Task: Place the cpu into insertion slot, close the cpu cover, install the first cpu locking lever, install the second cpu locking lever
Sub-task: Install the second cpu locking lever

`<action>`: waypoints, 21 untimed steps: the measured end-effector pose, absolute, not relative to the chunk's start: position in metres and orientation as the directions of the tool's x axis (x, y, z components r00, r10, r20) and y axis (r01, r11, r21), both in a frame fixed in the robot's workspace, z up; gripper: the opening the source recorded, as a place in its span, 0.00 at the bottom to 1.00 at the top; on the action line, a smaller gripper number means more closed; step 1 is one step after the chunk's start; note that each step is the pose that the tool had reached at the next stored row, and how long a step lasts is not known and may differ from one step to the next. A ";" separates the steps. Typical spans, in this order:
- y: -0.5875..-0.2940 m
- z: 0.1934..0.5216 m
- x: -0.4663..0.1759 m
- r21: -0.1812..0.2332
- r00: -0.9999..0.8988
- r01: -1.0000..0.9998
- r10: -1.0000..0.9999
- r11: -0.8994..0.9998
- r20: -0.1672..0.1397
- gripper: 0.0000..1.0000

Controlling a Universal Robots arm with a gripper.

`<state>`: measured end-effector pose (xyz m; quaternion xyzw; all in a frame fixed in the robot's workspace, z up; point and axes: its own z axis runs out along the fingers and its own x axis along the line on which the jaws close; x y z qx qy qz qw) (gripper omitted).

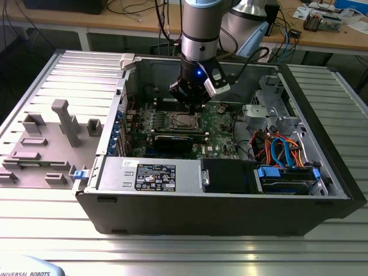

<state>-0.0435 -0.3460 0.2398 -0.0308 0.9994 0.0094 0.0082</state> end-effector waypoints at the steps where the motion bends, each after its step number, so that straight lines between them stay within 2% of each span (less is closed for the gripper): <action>1: -0.346 0.240 -0.044 0.018 -0.998 -0.062 -0.061 0.998 -0.017 0.11; 21: -0.364 0.241 -0.043 0.018 -0.998 -0.060 -0.060 0.998 -0.015 0.11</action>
